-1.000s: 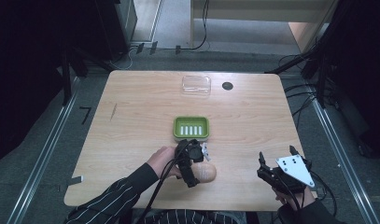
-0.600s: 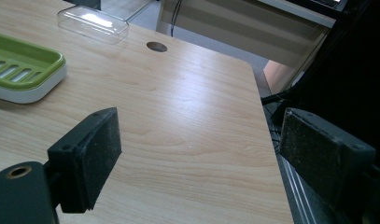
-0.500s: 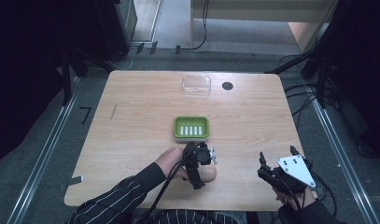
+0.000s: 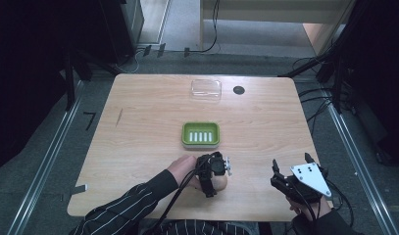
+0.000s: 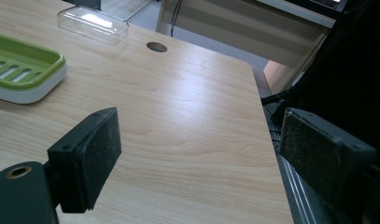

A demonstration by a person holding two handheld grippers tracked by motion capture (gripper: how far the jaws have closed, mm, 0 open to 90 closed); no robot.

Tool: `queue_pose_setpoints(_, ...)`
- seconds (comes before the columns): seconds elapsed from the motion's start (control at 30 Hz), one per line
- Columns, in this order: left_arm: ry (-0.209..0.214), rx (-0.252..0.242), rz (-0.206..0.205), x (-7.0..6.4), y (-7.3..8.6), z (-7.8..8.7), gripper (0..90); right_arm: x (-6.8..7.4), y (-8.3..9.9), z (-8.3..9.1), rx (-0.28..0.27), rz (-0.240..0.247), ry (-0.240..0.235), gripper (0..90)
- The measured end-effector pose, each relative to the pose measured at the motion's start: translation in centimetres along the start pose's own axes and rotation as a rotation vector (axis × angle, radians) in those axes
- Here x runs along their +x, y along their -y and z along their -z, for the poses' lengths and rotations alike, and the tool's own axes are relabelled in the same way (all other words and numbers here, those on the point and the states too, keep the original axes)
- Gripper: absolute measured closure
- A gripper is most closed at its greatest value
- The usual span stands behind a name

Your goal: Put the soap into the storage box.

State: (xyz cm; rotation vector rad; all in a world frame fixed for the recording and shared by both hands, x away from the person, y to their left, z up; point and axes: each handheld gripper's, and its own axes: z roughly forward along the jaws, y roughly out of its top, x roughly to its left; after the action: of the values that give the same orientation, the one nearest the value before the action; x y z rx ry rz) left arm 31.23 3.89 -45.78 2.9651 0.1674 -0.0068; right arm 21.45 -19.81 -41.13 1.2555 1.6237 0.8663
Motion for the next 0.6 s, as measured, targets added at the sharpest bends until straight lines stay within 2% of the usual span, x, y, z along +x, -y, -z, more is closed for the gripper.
queue_pose_setpoints(0.13, -0.017, 0.012, -0.002, 0.07, 0.06, -0.36, 28.0, -0.03, 0.01, 0.02, -0.003, -0.005, 0.000, 13.6)
queue_pose_setpoints(0.33, -0.029, 0.004, -0.006, -0.02, 0.07, -0.32, 32.5, -0.02, 0.01, 0.02, -0.003, -0.004, -0.001, 13.5)
queue_pose_setpoints(0.6, -0.037, -0.002, -0.017, -0.15, 0.11, -0.27, 33.4, 0.01, 0.00, 0.02, -0.003, -0.002, 0.001, 13.6)
